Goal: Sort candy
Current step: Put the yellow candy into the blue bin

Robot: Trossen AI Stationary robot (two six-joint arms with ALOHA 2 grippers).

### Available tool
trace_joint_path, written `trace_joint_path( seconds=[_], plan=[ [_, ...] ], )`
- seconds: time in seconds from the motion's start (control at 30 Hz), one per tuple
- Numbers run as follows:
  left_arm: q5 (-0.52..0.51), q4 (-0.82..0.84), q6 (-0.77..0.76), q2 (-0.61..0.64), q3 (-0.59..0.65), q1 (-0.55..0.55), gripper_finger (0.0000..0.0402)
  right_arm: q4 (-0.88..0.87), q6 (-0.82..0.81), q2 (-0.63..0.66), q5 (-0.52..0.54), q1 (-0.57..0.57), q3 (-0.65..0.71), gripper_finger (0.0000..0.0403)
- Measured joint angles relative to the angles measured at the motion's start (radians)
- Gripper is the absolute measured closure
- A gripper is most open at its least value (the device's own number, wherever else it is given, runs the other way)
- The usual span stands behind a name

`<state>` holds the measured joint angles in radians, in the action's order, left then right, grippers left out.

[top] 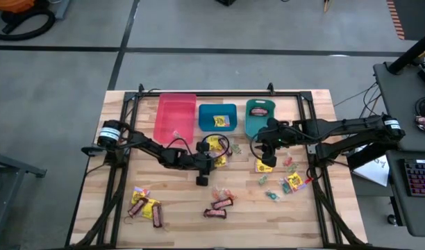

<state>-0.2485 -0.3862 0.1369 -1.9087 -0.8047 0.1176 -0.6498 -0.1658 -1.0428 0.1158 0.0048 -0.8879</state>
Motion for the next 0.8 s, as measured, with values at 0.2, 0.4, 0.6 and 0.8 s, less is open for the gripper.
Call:
trace_joint_path(
  seconds=[0.2, 0.4, 0.6, 0.8],
  plan=[
    [0.007, 0.004, -0.015, 0.0, 0.0, -0.001, 0.0393, 0.005, 0.001, 0.0, 0.0, 0.0, 0.007, 0.0303],
    [0.053, 0.019, -0.018, 0.027, 0.003, -0.006, 0.0399, 0.015, 0.031, 0.0, 0.0, 0.018, 0.012, 0.0303],
    [0.155, 0.007, -0.02, 0.101, 0.003, -0.026, 0.0401, 0.151, 0.17, -0.003, -0.001, 0.089, 0.054, 0.0311],
    [0.257, 0.001, -0.112, 0.173, 0.003, -0.065, 0.0402, 0.348, 0.378, -0.006, 0.022, 0.164, 0.126, 0.0315]
  ],
)
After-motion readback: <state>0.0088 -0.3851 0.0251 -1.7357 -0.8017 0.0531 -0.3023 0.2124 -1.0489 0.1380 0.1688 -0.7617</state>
